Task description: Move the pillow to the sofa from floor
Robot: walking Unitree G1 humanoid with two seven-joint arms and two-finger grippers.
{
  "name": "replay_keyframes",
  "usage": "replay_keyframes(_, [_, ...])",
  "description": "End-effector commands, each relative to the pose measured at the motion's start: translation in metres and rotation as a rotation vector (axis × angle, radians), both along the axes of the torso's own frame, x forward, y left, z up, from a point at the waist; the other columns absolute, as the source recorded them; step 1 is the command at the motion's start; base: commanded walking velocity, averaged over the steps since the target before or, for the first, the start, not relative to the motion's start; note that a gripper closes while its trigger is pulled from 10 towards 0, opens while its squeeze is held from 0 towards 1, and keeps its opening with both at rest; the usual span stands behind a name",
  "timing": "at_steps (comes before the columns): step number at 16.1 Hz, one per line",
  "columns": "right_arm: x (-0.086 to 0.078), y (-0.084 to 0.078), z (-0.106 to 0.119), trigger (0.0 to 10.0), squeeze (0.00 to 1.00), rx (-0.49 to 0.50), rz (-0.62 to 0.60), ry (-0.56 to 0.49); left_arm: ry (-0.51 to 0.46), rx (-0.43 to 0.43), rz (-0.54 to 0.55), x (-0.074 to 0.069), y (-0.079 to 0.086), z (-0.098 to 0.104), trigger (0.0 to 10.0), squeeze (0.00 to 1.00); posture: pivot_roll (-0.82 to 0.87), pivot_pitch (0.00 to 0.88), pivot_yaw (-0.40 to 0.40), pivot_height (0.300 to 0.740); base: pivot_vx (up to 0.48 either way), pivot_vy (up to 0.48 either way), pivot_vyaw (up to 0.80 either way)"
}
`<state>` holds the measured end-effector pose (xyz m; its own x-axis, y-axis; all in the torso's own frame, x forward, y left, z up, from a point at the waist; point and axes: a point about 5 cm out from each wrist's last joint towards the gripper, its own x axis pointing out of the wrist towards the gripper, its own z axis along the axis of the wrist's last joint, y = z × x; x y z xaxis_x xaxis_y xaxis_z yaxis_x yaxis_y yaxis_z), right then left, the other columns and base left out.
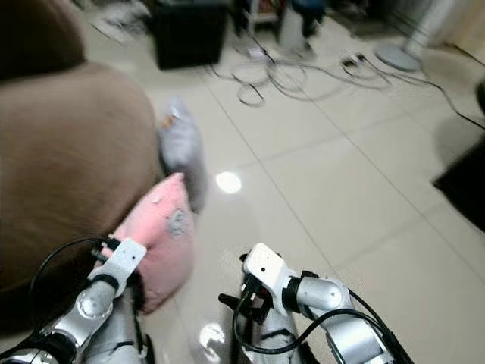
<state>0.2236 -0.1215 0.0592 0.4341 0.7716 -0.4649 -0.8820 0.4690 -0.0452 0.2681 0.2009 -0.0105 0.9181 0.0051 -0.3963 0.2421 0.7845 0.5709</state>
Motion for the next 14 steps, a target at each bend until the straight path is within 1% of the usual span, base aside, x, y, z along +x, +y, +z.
replay_keyframes(1, [0.004,-0.009,0.002,10.0,0.00,-0.009,-0.040,-0.024,-0.068,-0.042,-0.044,0.009,-0.012,0.010,0.0,0.00,0.08,0.000,-0.064,0.546,0.000,0.000,0.00])
replay_keyframes(2, [0.020,-0.016,0.012,10.0,0.00,0.066,-0.154,-0.061,-0.130,-0.095,-0.127,0.021,-0.026,0.026,0.0,0.00,0.12,0.000,-0.073,0.546,0.000,0.000,0.00])
replay_keyframes(3, [0.036,-0.020,0.023,10.0,0.00,0.145,-0.259,-0.098,-0.182,-0.123,-0.191,0.032,-0.034,0.043,0.0,0.00,0.12,0.000,-0.062,0.546,0.000,0.000,0.00])
replay_keyframes(4, [0.050,-0.022,0.031,10.0,0.00,0.187,-0.353,-0.147,-0.242,-0.162,-0.212,0.038,-0.034,0.059,0.0,0.00,0.13,0.000,-0.063,0.546,0.000,0.000,0.00])
replay_keyframes(5, [0.059,-0.025,0.036,10.0,0.00,0.227,-0.438,-0.178,-0.289,-0.212,-0.222,0.040,-0.033,0.073,0.0,0.00,0.14,0.000,-0.062,0.546,0.000,0.000,0.00])
replay_keyframes(6, [0.063,-0.025,0.039,10.0,0.00,0.245,-0.457,-0.187,-0.309,-0.221,-0.222,0.041,-0.033,0.079,0.0,0.00,0.15,0.000,-0.057,0.546,0.000,0.000,0.00])
replay_keyframes(7, [0.068,-0.024,0.045,10.0,0.00,0.279,-0.474,-0.207,-0.347,-0.241,-0.218,0.042,-0.030,0.091,0.0,0.00,0.15,0.000,-0.054,0.546,0.000,0.000,0.00])
replay_keyframes(8, [0.075,-0.018,0.057,10.0,0.00,0.337,-0.494,-0.230,-0.408,-0.265,-0.195,0.042,-0.022,0.111,0.0,0.00,0.15,0.000,-0.061,0.546,0.000,0.000,0.00])
replay_keyframes(9, [0.080,-0.014,0.062,10.0,0.00,0.367,-0.518,-0.241,-0.445,-0.278,-0.170,0.042,-0.017,0.124,0.0,0.00,0.16,0.000,-0.066,0.546,0.000,0.000,0.00])
replay_keyframes(10, [0.082,-0.012,0.063,10.0,0.00,0.375,-0.544,-0.246,-0.459,-0.297,-0.141,0.041,-0.013,0.132,0.0,0.00,0.17,0.000,-0.068,0.546,0.000,0.000,0.00])
replay_keyframes(11, [0.082,-0.009,0.061,10.0,0.00,0.359,-0.555,-0.247,-0.472,-0.336,-0.104,0.038,-0.010,0.140,0.0,0.00,0.17,0.000,-0.071,0.546,0.000,0.000,0.00])
replay_keyframes(12, [0.084,-0.010,0.056,10.0,0.00,0.341,-0.584,-0.250,-0.483,-0.378,-0.087,0.035,-0.011,0.146,8.7,0.00,0.18,0.000,-0.076,0.546,0.000,0.000,0.00])
replay_keyframes(13, [0.086,-0.012,0.053,10.0,0.00,0.359,-0.634,-0.249,-0.480,-0.419,-0.091,0.032,-0.013,0.150,10.0,0.00,0.18,0.000,-0.074,0.546,0.000,0.000,0.00])
replay_keyframes(14, [0.089,-0.012,0.054,10.0,0.00,0.369,-0.669,-0.243,-0.478,-0.476,-0.076,0.029,-0.015,0.153,10.0,0.00,0.18,0.000,-0.059,0.556,0.000,0.000,0.00])
